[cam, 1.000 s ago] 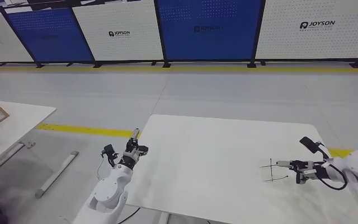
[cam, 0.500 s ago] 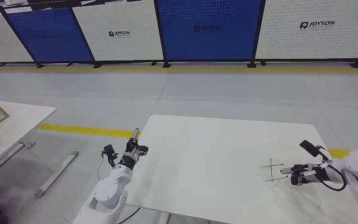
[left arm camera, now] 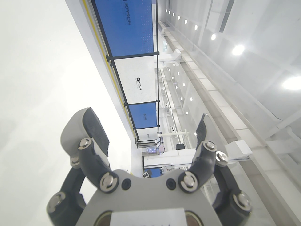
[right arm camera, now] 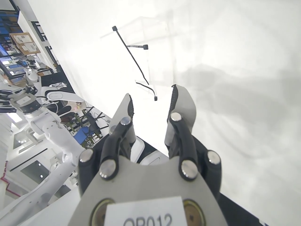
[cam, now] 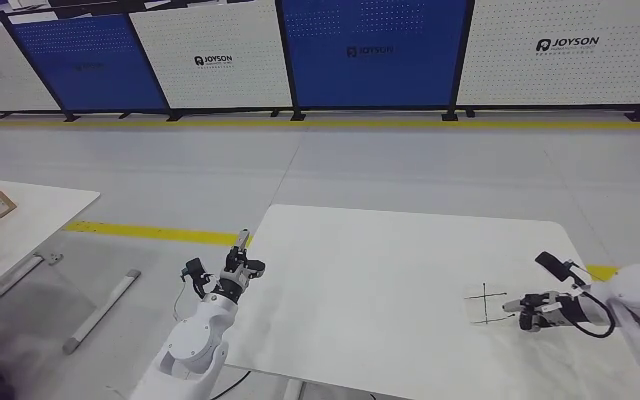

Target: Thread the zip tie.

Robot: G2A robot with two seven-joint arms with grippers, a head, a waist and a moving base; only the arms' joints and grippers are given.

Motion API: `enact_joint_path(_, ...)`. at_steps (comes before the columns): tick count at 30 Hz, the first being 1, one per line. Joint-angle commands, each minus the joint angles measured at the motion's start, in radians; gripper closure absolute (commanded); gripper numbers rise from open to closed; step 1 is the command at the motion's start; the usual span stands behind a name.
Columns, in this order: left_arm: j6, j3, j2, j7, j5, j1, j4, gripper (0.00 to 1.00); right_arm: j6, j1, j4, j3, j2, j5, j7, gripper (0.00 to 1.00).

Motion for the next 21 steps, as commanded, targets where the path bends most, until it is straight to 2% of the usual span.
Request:
enact_joint_path(1, 0.000, 0.000, 0.000, 0.000, 0.000, 0.000, 0.000, 0.00, 0.002, 0.001, 0.001, -0.002, -0.001, -0.001, -0.001, 0.71)
enact_joint_path(21, 0.000, 0.000, 0.000, 0.000, 0.000, 0.000, 0.000, 0.00, 0.011, 0.017, 0.018, -0.022, -0.009, -0.013, 0.000, 0.79)
